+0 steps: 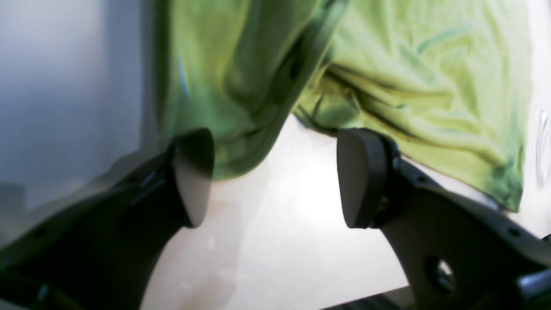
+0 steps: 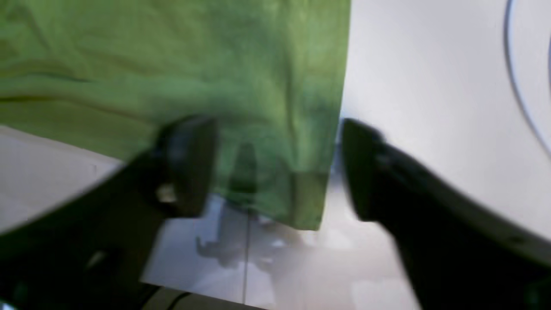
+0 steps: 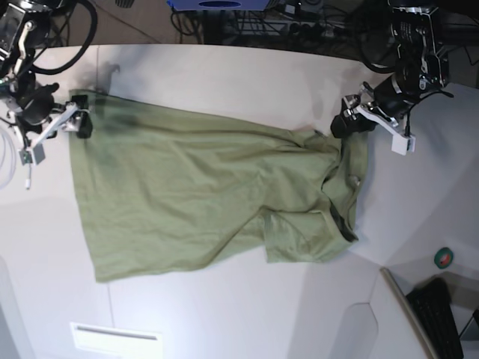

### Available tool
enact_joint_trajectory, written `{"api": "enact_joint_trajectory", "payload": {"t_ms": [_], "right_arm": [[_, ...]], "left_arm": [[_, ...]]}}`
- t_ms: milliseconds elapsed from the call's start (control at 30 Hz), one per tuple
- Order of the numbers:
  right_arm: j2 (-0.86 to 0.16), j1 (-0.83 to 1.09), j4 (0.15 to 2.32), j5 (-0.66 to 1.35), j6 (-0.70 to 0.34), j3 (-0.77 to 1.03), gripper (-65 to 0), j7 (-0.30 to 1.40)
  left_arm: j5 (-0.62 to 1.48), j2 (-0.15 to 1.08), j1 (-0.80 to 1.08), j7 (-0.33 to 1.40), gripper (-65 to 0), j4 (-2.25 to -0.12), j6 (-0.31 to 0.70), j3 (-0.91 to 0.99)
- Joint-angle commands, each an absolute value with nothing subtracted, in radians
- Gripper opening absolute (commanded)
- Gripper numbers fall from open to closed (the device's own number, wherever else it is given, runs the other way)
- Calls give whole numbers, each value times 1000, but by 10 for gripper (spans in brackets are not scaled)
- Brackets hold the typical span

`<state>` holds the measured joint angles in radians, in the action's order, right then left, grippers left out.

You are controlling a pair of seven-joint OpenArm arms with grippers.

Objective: Layout the t-shirt on the table in an organized manner, then fold the t-shirt properly
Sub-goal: 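Pull the shirt corner away from the right gripper to spread it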

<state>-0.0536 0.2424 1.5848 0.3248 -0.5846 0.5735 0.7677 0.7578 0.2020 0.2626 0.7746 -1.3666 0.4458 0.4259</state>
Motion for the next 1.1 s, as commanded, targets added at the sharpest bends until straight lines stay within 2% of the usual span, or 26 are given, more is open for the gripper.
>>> {"api": "enact_joint_trajectory", "payload": {"t_ms": [0, 133, 400, 567, 767, 1067], "right_arm": [[-67, 237, 1606, 335, -587, 578, -138, 750], [-67, 239, 1606, 335, -587, 582, -149, 750], [-41, 248, 1604, 337, -587, 590, -149, 745], [19, 217, 1572, 335, -585, 723, -149, 748], [-8, 180, 1383, 334, -585, 728, -149, 748], [-15, 185, 1342, 332, -585, 725, -149, 750]], "left_arm": [[773, 209, 262, 734, -224, -1377, 456, 433], [773, 211, 292, 639, -225, -1369, 455, 432], [773, 220, 286, 624, -227, -1308, 455, 481], [771, 225, 263, 624, -227, -1236, 455, 582], [771, 243, 245, 624, -222, -1224, 455, 484], [771, 237, 205, 624, -222, -1167, 453, 423]]}}
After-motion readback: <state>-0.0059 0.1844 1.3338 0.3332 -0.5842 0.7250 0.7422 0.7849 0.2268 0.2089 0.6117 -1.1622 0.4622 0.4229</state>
